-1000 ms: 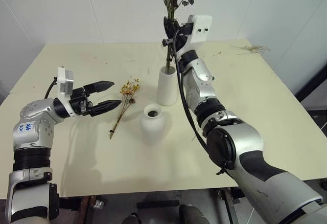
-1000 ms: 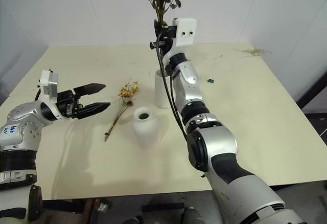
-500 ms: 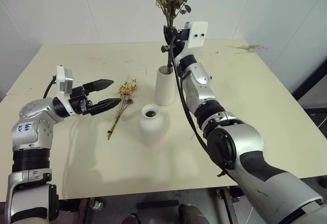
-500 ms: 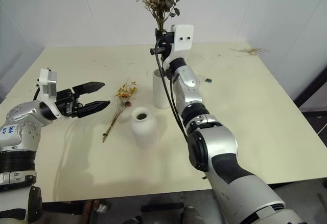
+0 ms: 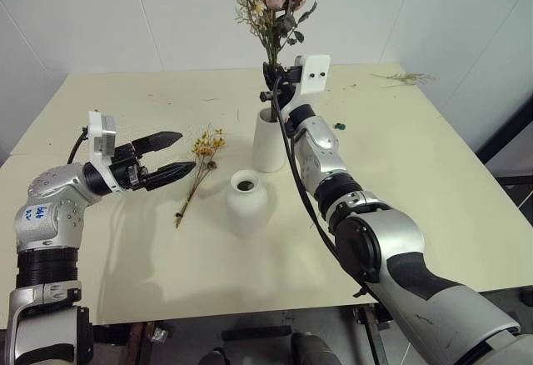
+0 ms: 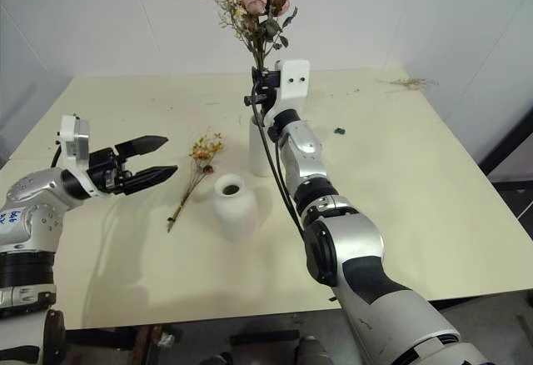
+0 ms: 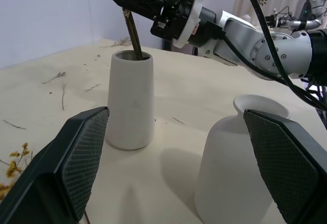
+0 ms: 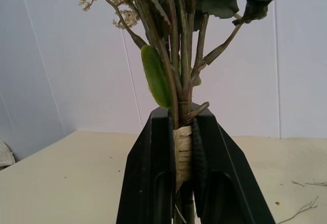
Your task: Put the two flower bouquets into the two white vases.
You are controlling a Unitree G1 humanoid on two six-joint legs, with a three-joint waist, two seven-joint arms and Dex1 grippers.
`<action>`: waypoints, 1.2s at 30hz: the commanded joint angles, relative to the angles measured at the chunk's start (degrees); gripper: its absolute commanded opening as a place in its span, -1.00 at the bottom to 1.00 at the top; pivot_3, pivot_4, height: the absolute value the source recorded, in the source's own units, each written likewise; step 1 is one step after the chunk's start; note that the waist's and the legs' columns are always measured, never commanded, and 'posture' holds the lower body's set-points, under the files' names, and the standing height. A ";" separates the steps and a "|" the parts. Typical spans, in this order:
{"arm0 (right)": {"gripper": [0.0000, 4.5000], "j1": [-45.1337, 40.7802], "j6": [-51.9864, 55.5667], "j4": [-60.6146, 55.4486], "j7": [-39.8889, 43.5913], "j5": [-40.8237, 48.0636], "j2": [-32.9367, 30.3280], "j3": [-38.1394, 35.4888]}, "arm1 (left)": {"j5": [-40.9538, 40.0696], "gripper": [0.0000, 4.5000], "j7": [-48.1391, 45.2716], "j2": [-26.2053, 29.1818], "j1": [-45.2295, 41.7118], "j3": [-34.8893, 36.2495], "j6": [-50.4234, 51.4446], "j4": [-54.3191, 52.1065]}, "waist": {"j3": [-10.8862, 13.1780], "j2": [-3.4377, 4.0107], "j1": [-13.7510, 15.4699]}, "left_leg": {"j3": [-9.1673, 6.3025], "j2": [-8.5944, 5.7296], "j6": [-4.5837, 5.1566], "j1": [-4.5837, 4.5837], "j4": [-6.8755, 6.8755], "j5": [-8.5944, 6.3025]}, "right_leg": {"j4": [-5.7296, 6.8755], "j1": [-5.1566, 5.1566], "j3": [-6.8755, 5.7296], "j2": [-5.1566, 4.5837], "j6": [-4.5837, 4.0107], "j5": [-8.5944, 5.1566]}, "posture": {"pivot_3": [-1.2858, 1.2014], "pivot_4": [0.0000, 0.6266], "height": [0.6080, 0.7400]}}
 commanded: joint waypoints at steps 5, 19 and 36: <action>-0.64 -2.75 -0.31 -0.85 -0.14 0.11 0.77 -0.40 | -1.22 1.00 0.64 1.09 0.07 1.57 -0.08 -2.77 | 0.00 0.00 -0.02 | 0.00 0.00 0.00 0.00 0.00 0.00 | 0.01 0.00 0.00 0.00 0.00 0.00 | 0.03 -0.52 1.00; 0.99 -2.11 -3.28 -4.47 3.03 0.23 -0.20 0.49 | -0.86 1.00 1.08 0.40 -0.76 1.22 -1.03 -1.71 | 0.00 0.00 -0.03 | 0.00 0.00 -0.02 0.01 0.00 0.01 | 0.03 0.00 0.00 0.00 0.00 0.00 | 0.03 -0.52 1.00; 0.99 30.28 29.97 -67.29 7.53 4.22 -10.79 10.52 | 0.76 1.00 -0.89 -1.21 -3.84 -1.22 -3.64 4.19 | -0.01 -0.02 1.47 | -0.07 -0.02 0.13 -0.07 0.16 -0.05 | 0.16 -0.05 -0.03 0.00 0.00 0.00 | 0.03 -0.52 1.00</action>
